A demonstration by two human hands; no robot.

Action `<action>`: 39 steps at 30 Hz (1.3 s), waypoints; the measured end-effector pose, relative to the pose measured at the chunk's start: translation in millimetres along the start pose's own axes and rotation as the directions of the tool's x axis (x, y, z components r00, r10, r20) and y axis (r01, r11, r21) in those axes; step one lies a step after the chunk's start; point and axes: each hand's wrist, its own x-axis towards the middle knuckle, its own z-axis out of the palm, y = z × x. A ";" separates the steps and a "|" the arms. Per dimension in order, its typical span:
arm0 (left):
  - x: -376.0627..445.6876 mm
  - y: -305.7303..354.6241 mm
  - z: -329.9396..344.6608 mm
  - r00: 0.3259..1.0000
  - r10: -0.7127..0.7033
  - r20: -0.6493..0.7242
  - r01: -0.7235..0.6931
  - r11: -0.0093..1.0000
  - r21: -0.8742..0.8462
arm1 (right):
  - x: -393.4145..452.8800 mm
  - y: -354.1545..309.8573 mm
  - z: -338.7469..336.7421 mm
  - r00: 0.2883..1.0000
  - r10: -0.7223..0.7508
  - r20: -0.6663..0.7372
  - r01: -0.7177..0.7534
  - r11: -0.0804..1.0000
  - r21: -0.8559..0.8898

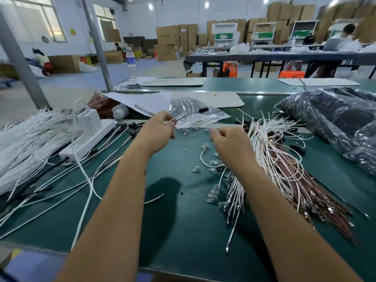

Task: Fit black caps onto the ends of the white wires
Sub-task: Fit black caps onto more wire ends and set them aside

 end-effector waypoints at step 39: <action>14.5 -16.9 -11.0 0.982 0.014 -0.189 0.096 0.825 0.557 | 34.9 -20.6 12.6 0.994 0.105 0.019 -0.106 0.994 0.011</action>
